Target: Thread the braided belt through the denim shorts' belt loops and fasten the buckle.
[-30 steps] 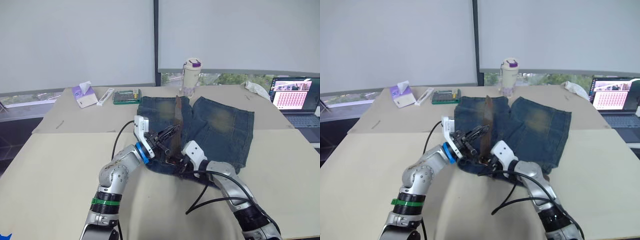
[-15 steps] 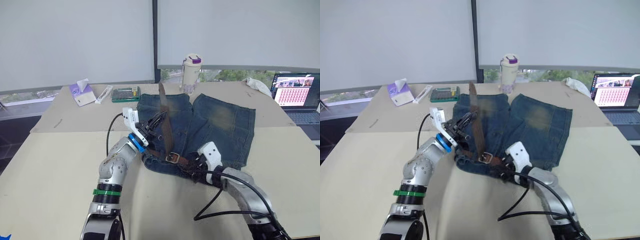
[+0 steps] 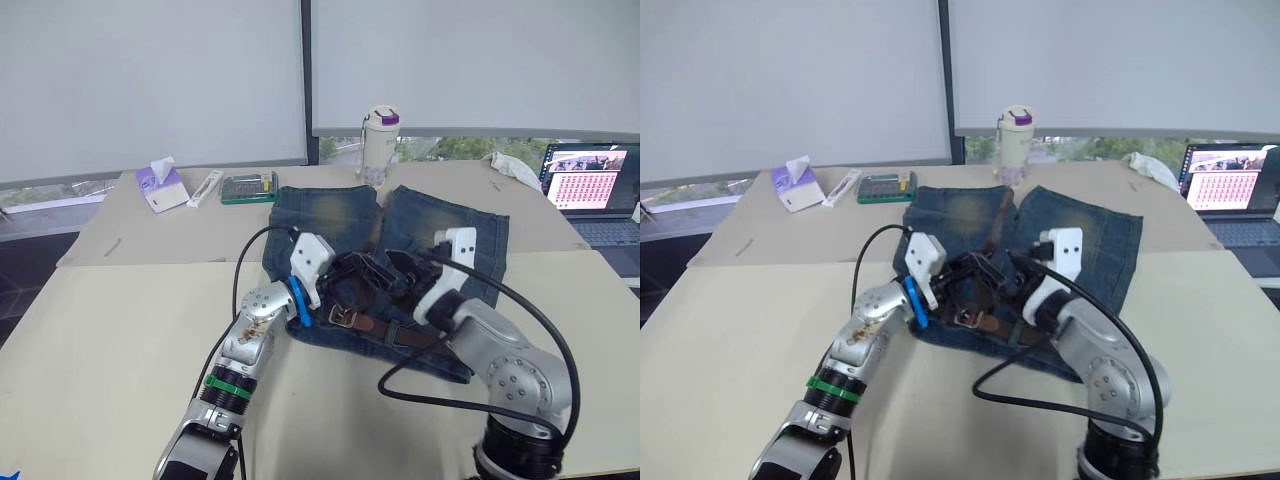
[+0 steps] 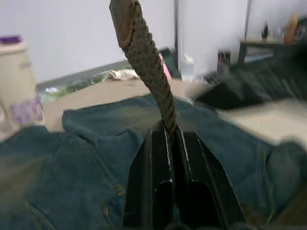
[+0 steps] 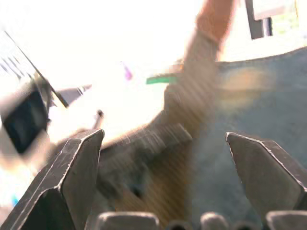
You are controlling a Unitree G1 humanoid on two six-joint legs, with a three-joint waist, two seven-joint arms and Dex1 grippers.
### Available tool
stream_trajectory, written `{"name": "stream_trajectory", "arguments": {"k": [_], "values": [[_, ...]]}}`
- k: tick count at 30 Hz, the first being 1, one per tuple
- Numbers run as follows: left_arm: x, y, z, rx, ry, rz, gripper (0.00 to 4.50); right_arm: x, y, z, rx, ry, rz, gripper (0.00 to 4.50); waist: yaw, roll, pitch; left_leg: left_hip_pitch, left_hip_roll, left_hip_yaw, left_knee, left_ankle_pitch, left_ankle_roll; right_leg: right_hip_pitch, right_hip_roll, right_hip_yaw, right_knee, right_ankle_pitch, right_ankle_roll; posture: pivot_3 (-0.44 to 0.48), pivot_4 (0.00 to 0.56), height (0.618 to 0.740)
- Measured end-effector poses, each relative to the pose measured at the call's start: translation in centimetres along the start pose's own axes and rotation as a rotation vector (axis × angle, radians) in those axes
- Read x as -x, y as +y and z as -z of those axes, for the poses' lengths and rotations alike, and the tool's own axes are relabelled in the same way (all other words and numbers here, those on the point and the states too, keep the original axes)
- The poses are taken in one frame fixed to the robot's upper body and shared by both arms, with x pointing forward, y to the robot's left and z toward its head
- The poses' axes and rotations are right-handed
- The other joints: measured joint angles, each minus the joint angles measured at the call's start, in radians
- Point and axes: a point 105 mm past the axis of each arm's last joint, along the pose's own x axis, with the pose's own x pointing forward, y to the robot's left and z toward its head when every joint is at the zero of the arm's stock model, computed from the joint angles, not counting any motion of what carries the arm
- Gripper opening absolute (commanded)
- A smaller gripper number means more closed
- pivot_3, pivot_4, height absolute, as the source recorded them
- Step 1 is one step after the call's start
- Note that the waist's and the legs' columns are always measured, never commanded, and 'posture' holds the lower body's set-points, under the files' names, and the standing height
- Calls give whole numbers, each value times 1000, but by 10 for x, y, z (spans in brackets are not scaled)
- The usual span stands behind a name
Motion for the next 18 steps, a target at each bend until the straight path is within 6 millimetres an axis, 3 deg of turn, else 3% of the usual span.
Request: {"name": "stream_trajectory", "arguments": {"k": [3, 7, 10, 16, 18], "values": [[-4, -1, -3, -155, -9, 10, 0, -6, -6, -10, -60, -44, 94, 4488, 5, 1, -1, -8, -1, 0, 1, 4, 0, -7, -1, 0, 2, 3, 0, 0, 150, 740], [-6, -3, -5, -263, -20, 17, 0, -6, -22, -3, -103, -18, 198, 4488, 9, 1, -1, -8, -2, 0, 1, 4, 0, -7, -2, 0, 2, 3, 0, 0, 150, 740], [-6, -6, -4, -295, -27, 24, 0, -3, -35, 2, -144, -6, 279, 3659, 2, 1, -1, -8, -1, 1, 0, 4, 1, -8, -1, 0, 4, 3, 0, 0, 150, 740], [-6, -8, -1, -291, -18, 27, 0, -3, -35, 2, -160, -10, 286, 1618, -7, 2, -1, -7, -1, 2, 0, 5, 1, -8, 1, -1, 6, 3, 0, 0, 150, 740], [-5, -7, 0, -291, -14, 26, 723, -3, -35, 2, -168, -11, 292, 957, -7, 2, -1, -7, -1, 2, 1, 5, 2, -8, 0, -1, 6, 3, 0, 0, 150, 740]]}}
